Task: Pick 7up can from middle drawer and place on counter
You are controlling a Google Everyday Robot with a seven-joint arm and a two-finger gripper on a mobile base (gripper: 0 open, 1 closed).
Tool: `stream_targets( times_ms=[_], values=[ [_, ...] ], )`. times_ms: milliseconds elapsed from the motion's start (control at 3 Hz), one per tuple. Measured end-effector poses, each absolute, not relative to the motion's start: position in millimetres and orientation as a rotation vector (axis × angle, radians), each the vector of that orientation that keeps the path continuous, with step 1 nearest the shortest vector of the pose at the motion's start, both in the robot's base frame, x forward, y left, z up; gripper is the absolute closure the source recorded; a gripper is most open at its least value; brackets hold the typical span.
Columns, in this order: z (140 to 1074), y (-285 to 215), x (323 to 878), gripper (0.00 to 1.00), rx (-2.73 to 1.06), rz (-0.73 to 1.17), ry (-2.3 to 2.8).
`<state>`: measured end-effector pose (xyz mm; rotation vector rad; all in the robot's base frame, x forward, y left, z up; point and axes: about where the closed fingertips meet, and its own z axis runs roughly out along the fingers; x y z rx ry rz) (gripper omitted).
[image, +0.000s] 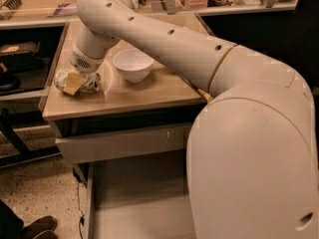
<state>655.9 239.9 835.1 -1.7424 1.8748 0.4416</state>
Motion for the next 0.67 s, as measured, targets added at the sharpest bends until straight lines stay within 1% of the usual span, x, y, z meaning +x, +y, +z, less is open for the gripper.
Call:
stream_targets(
  times_ms=[333,667],
  values=[
    [835.1,239.9,655.8,0.00,-1.743,0.442,1.875],
    [835.1,239.9,655.8,0.00,-1.743,0.442,1.875]
  ],
)
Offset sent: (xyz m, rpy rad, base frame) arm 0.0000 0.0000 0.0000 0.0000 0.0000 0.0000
